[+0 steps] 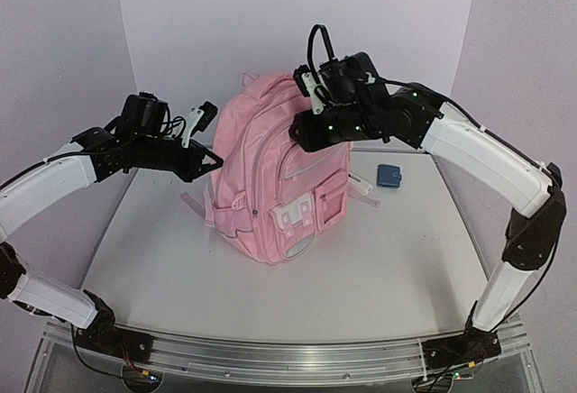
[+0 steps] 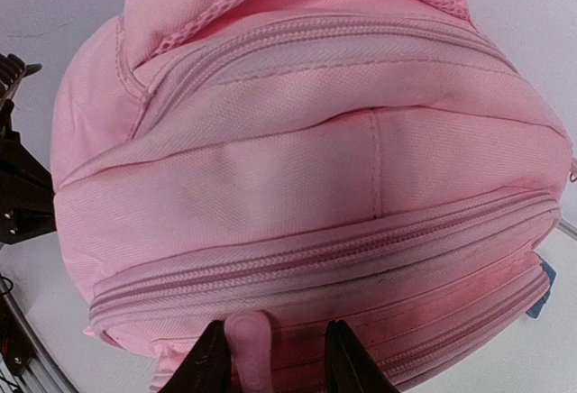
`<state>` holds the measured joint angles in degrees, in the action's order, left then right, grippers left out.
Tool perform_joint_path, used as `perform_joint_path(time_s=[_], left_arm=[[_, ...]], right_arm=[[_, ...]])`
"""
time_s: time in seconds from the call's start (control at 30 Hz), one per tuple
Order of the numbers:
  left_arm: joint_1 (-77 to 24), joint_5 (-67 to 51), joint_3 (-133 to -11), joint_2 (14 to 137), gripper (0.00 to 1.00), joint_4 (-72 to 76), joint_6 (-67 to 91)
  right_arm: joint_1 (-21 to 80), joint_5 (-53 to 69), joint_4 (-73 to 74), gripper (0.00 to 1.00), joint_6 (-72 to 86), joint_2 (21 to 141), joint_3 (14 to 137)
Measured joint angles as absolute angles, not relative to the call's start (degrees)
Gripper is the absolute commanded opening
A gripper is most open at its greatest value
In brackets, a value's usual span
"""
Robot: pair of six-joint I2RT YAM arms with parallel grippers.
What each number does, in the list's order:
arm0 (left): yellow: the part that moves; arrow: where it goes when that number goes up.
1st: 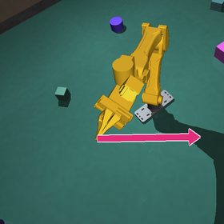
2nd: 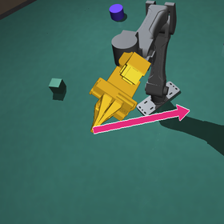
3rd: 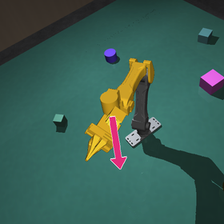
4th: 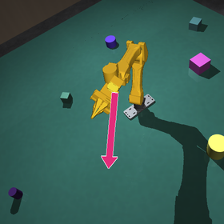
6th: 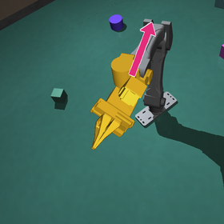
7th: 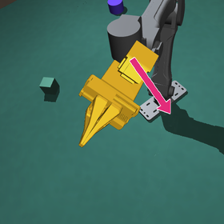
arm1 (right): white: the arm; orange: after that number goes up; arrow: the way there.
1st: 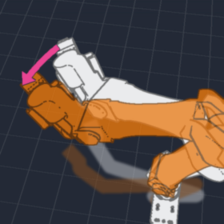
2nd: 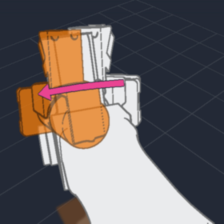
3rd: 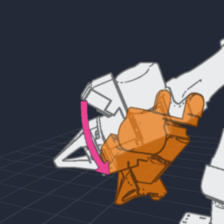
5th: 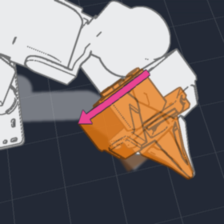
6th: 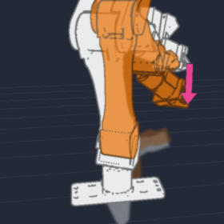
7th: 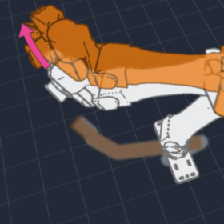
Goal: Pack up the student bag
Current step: Unzip the student bag at the center of the board.
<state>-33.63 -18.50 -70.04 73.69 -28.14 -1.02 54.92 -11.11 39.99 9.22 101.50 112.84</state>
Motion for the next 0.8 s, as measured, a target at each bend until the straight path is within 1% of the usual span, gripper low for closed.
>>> perform_joint_path(time_s=[0.13, 0.17, 0.2, 0.37, 0.47, 0.67, 0.8], left_arm=[[-33.6, -18.4, -70.0, 73.7, 0.0, -28.1, -1.0], [-33.6, -18.3, -70.0, 73.7, 0.0, -28.1, -1.0], [-33.6, -18.2, -70.0, 73.7, 0.0, -28.2, -1.0], [-33.5, -16.7, -70.0, 73.7, 0.0, -28.2, -1.0], [-33.4, -15.7, -69.7, 73.5, 0.0, -28.0, -1.0], [-33.3, -14.6, -67.7, 71.2, 0.0, -27.1, -1.0], [-32.7, -13.4, -67.4, 70.6, 0.0, -27.6, -1.2]], right_arm=[[55.1, -10.8, 40.6, 0.05, 8.9, 101.9, 113.9], [55.2, -10.8, 40.6, 0.01, 8.5, 101.9, 114.0], [55.2, -10.8, 40.6, 0.0, 8.7, 101.9, 114.0], [55.2, -13.1, 39.6, 0.0, 9.5, 101.8, 113.6], [54.3, -13.9, 37.3, 0.0, 10.6, 100.5, 111.0], [44.9, -8.1, 31.4, 0.0, 12.8, 95.2, 103.2], [38.2, -3.2, 26.5, 0.0, 15.2, 94.2, 98.8]])
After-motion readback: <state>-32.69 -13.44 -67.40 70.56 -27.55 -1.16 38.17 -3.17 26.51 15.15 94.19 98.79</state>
